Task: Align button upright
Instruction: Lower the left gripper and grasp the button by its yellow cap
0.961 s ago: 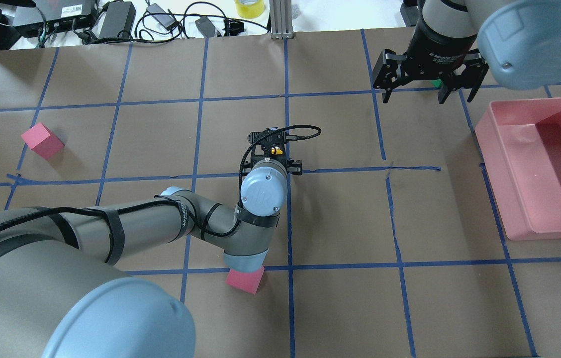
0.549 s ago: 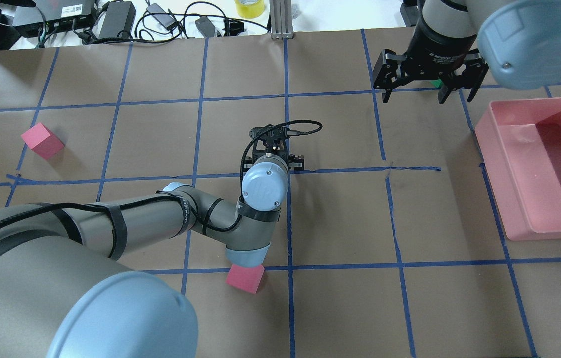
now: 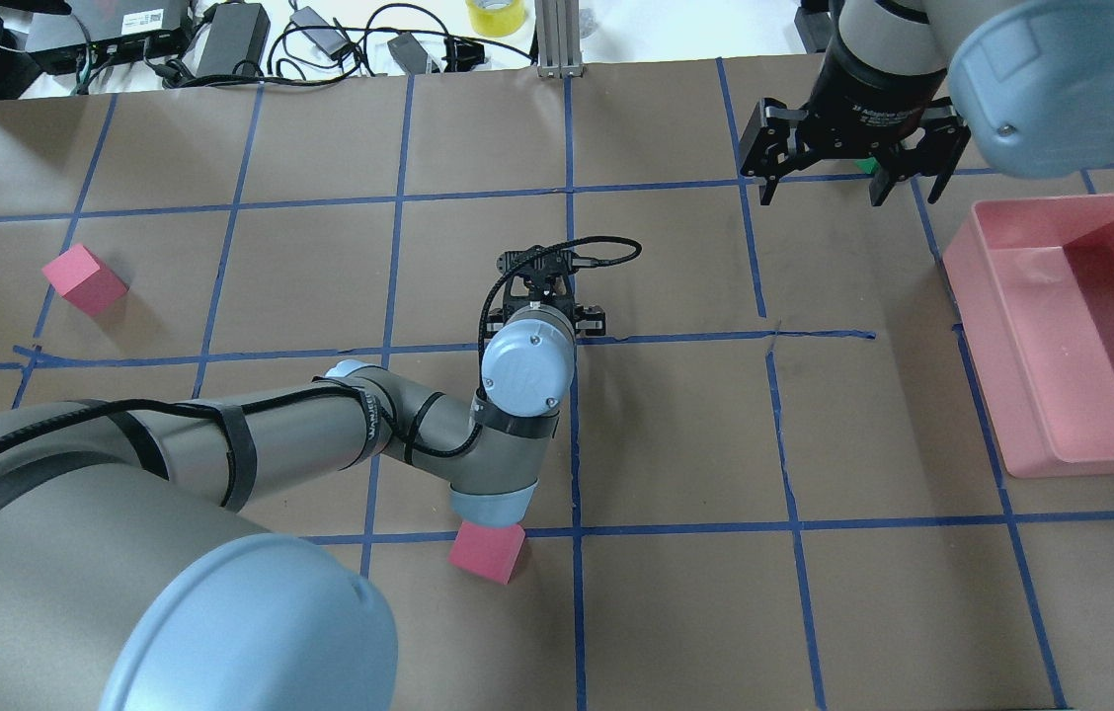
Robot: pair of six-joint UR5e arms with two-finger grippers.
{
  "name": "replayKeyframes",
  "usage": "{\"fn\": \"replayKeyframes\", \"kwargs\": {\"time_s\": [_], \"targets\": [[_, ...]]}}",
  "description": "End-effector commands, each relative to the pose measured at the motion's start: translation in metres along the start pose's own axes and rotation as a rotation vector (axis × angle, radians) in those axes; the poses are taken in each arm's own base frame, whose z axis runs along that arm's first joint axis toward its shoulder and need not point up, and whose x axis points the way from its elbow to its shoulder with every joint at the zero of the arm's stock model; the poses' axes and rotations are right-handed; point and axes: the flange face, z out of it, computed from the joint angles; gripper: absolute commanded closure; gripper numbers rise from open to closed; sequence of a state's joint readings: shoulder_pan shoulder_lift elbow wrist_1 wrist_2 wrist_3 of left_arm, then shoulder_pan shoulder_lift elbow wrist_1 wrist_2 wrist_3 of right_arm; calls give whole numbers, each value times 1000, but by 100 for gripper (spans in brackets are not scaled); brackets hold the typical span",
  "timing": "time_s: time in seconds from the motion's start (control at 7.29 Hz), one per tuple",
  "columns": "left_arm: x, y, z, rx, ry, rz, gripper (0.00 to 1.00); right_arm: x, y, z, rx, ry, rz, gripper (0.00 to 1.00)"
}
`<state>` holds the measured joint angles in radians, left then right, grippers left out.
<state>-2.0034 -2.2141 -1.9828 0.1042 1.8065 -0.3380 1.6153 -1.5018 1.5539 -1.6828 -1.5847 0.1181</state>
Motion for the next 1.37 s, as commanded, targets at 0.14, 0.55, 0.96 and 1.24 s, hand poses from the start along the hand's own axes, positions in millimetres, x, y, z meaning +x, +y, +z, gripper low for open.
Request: {"fn": "replayKeyframes", "kwargs": {"time_s": [0.14, 0.55, 0.96, 1.24], "targets": [[0, -1, 0, 0, -1, 0, 47, -1, 0, 0, 1, 0, -1, 0], [0, -1, 0, 1, 1, 0, 47, 0, 0, -1, 1, 0, 0, 0], [0, -3, -3, 6, 1, 4, 67, 0, 0, 0, 0, 1, 0, 0], [1, -7, -8, 8, 0, 6, 67, 3, 0, -1, 1, 21, 0, 0]]}}
